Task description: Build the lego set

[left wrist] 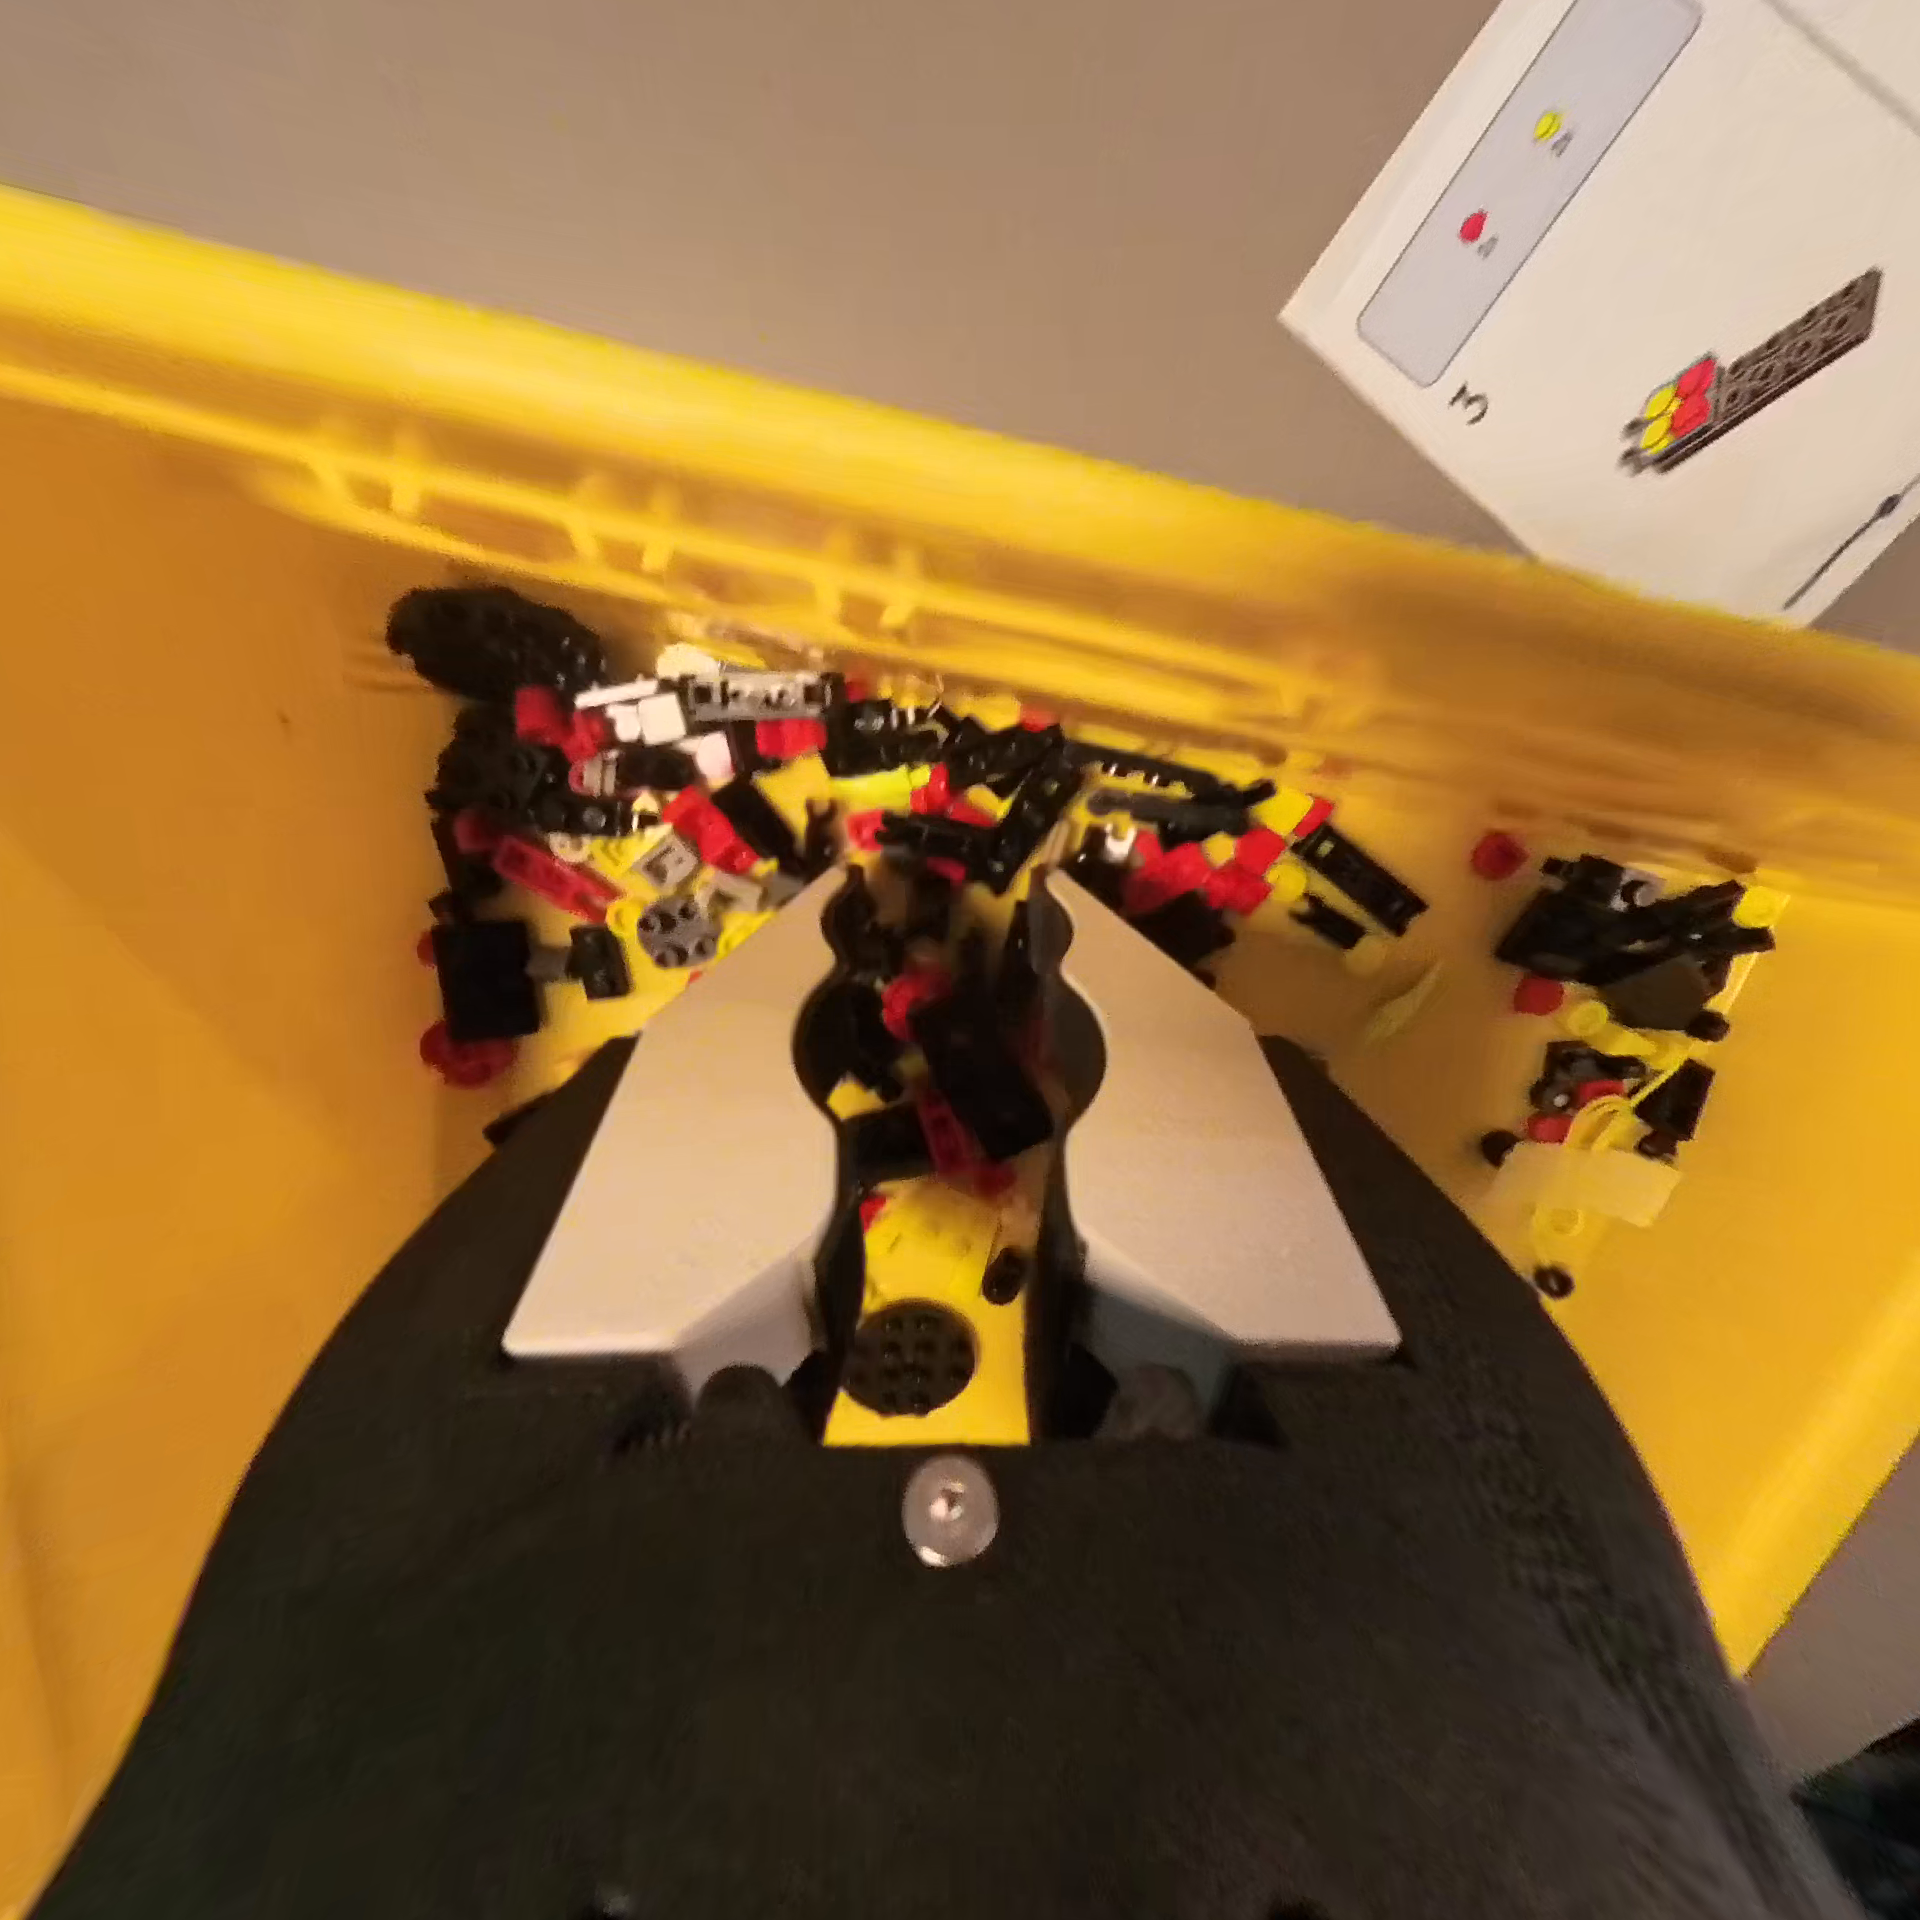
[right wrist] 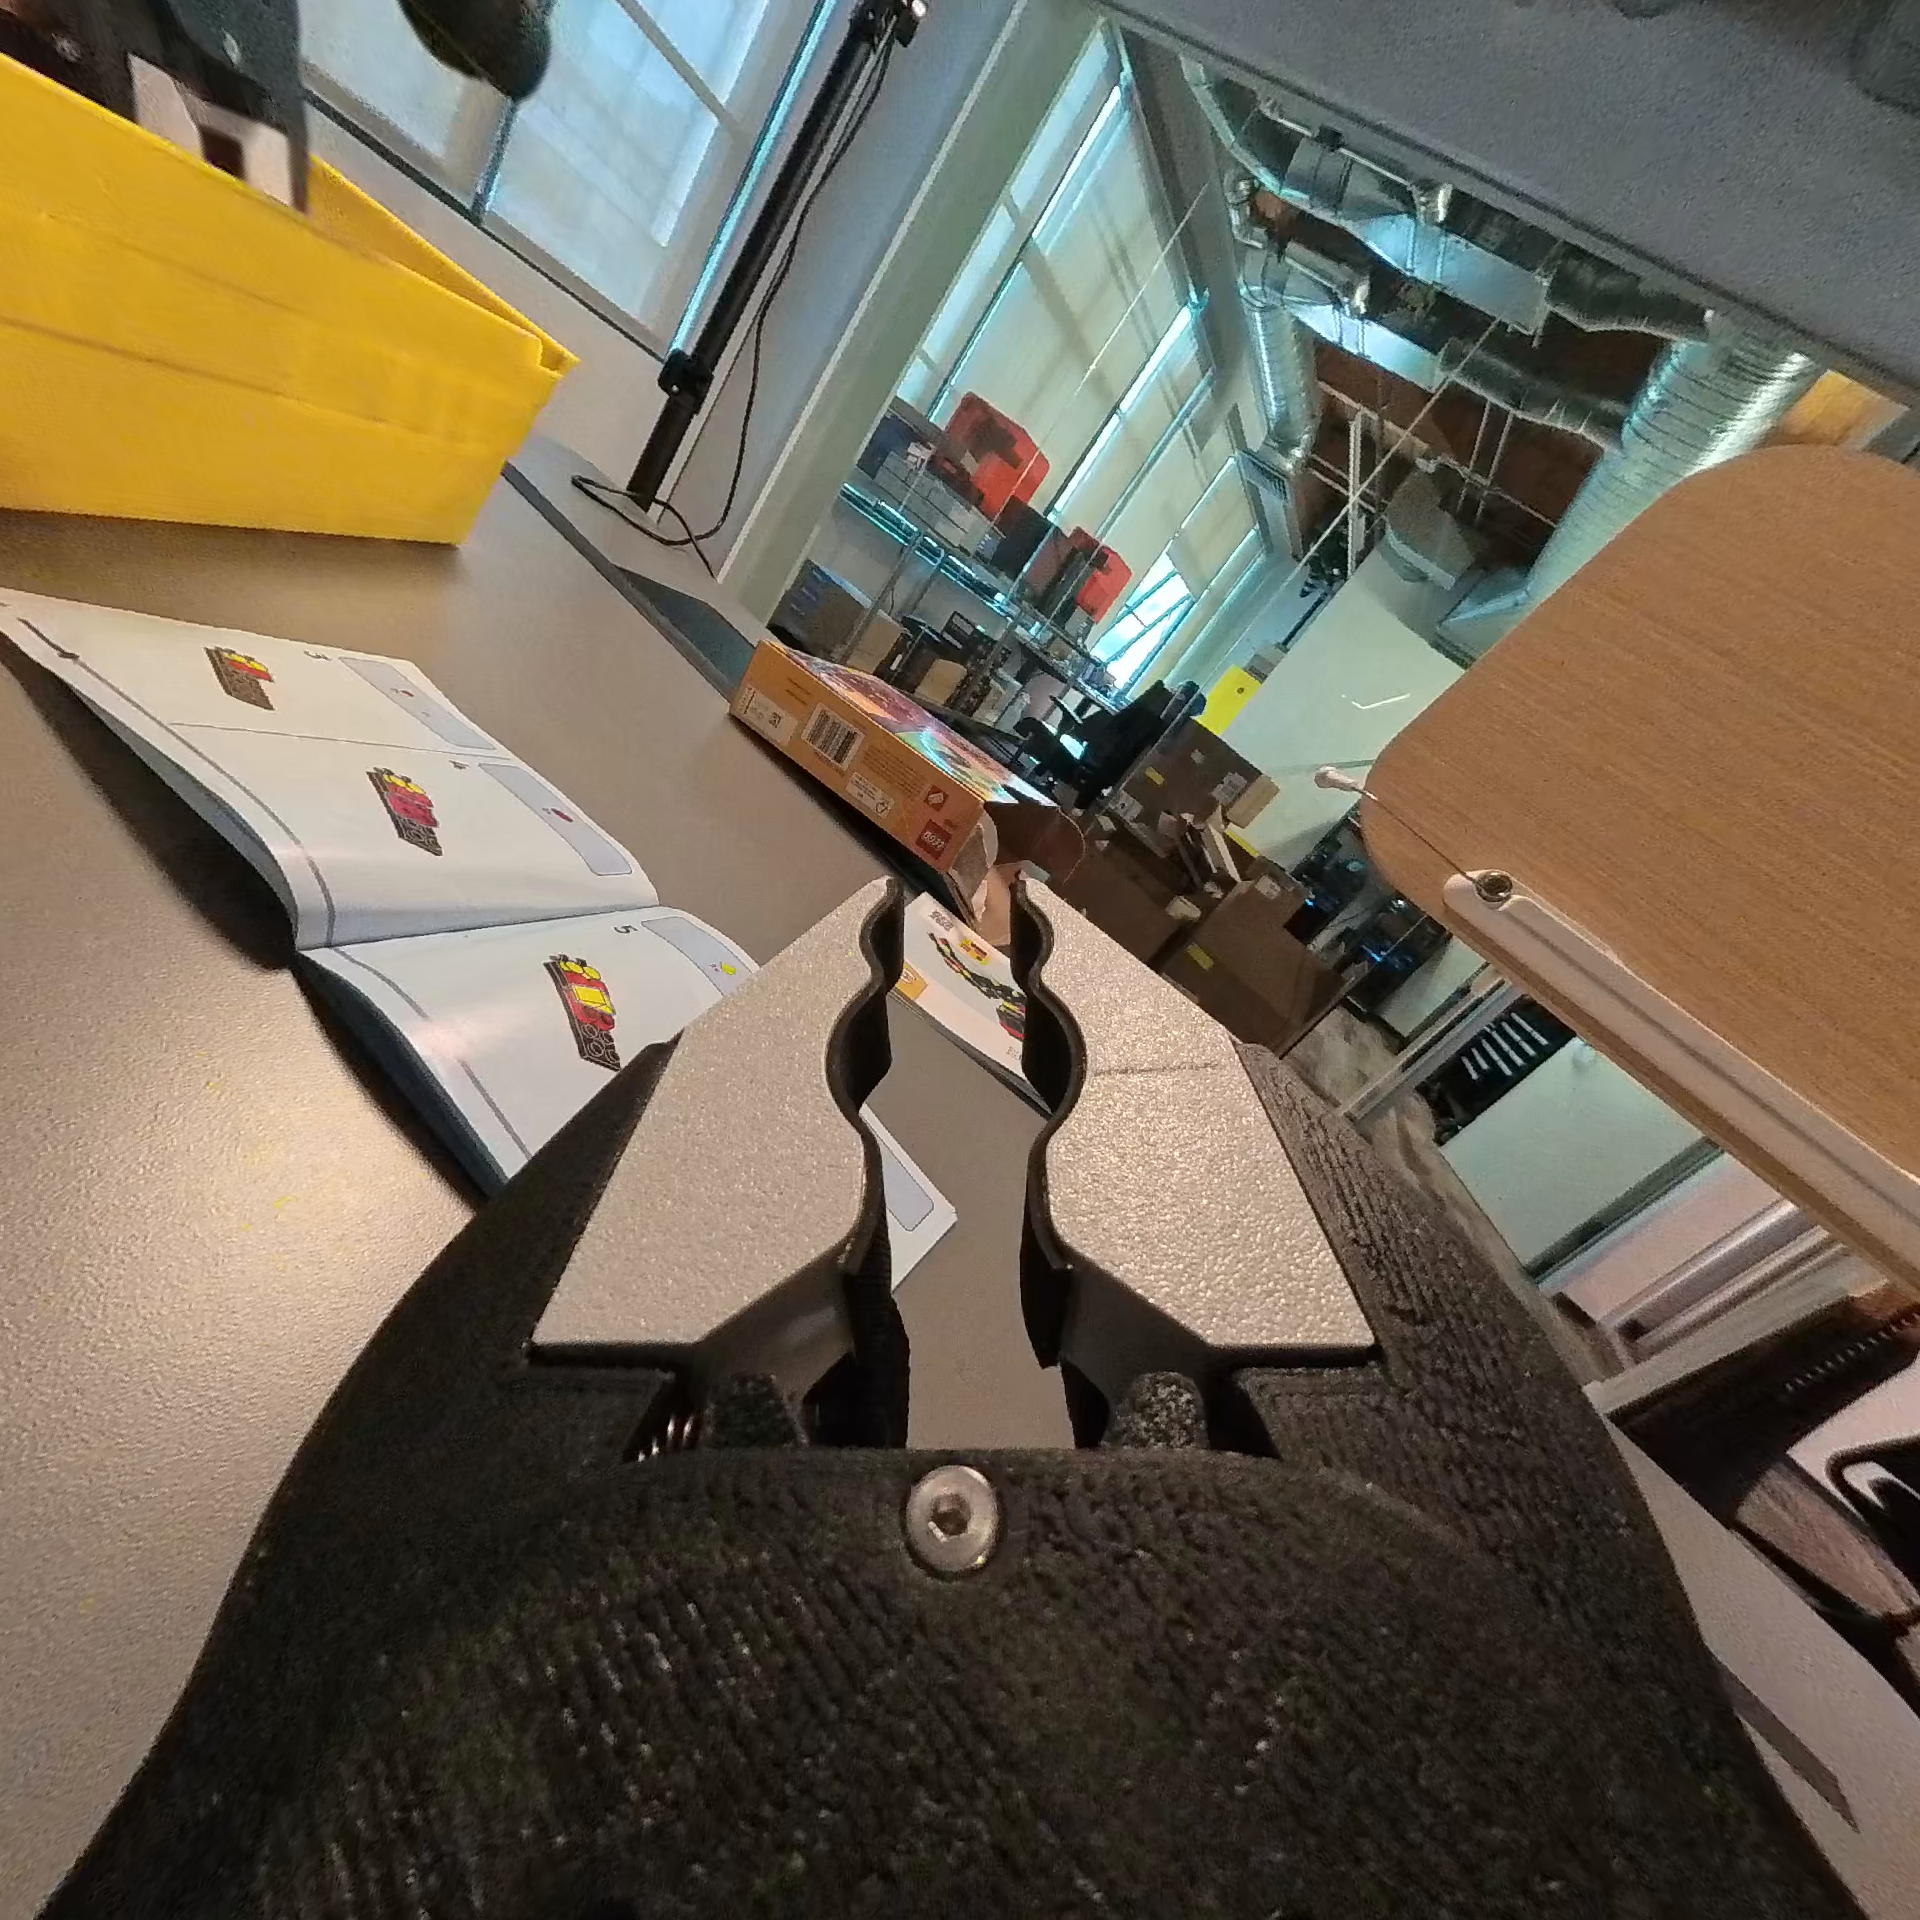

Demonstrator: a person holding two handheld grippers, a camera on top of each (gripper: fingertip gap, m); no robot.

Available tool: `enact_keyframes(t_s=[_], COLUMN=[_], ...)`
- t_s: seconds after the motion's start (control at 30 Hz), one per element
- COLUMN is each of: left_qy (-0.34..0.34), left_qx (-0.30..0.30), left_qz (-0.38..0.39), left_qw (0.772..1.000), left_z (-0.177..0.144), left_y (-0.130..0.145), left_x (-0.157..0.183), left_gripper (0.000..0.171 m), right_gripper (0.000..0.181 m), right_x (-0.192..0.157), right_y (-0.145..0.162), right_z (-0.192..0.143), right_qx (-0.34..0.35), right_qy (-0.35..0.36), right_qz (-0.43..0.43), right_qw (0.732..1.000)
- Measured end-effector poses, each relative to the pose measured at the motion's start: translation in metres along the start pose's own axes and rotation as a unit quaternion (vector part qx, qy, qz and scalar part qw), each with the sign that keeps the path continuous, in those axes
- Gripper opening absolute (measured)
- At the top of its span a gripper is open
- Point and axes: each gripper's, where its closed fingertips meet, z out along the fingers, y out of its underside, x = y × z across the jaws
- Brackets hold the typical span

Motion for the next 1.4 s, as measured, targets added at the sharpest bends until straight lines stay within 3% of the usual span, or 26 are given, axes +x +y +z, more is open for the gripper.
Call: enact_keyframes(t_s=[0.23,0.4,0.47,0.63,0.77,0.87,1.13,1.27,1.4], left_qy=[0.003,0.069,0.032,-0.036,-0.068,-0.057,-0.003,0.034,0.055], left_qx=[-0.095,-0.213,-0.183,0.019,0.083,0.096,0.067,0.033,-0.012], left_qz=[-0.007,-0.026,-0.017,-0.068,-0.068,-0.056,-0.038,-0.04,-0.05], left_qw=[0.995,0.974,0.982,0.997,0.992,0.992,0.997,0.998,0.997], left_z=[-0.011,-0.03,-0.033,-0.036,-0.025,-0.012,0.005,0.005,-0.001], left_y=[0.052,0.099,0.09,0.019,-0.01,-0.022,-0.023,-0.011,0.014], left_x=[0.003,0.032,0.019,-0.024,-0.042,-0.038,-0.019,-0.006,0.002], left_gripper=[0.011,0.015,0.015,0.029,0.047,0.058,0.055,0.044,0.044], right_gripper=[0.018,0.018,0.018,0.018,0.018,0.018,0.018,0.018,0.018], right_x=[0.0,-0.001,-0.001,-0.001,-0.001,-0.001,-0.001,-0.001,-0.002], right_y=[0.0,0.0,0.0,0.001,0.001,0.001,0.001,0.001,0.001], right_z=[0.0,0.0,0.0,0.0,0.001,0.001,0.001,0.001,0.001], right_qx=[-0.001,-0.002,-0.002,-0.003,-0.003,-0.003,-0.003,-0.003,-0.003], right_qy=[-0.001,-0.001,-0.001,-0.002,-0.002,-0.002,-0.003,-0.004,-0.005], right_qz=[-0.002,-0.004,-0.005,-0.005,-0.006,-0.006,-0.007,-0.007,-0.008], right_qw=[1.0,1.0,1.0,1.0,1.0,1.0,1.0,1.0,1.0])
